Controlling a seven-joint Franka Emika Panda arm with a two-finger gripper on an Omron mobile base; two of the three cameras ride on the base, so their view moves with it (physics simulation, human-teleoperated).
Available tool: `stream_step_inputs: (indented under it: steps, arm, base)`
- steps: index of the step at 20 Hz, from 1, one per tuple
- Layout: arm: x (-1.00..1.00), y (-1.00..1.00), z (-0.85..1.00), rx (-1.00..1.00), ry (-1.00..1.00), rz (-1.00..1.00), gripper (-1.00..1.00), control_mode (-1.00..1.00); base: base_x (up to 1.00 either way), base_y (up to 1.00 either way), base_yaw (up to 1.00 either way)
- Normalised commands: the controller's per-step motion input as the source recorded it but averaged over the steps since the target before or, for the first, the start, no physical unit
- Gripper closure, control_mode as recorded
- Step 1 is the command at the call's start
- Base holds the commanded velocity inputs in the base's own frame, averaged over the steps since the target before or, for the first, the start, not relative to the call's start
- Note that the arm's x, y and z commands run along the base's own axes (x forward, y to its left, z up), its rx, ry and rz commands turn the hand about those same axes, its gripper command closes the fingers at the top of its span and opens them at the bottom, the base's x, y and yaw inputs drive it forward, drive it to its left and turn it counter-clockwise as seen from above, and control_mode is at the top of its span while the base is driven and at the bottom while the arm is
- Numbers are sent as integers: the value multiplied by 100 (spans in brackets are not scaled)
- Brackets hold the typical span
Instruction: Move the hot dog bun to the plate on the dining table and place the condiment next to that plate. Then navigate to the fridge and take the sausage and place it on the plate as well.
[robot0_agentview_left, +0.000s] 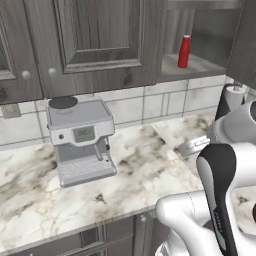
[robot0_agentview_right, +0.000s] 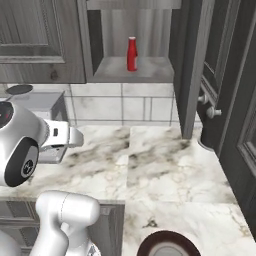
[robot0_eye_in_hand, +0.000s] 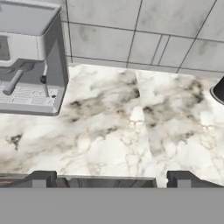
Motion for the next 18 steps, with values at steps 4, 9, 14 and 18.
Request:
stream_step_inputs:
  steps: [4,9,14,18]
  arm:
    - [0,0,0,0,0,0,-100,100]
    - [22,-11,32,0,-11,-7,-100,-100]
    - [52,-44,86,-3,-11,-4,-100,-100]
    - [43,-72,64,0,-11,1,-100,-100]
  base:
    - [41,-11,5]
    - [0,0,0]
    - [0,0,0]
    - [0,0,0]
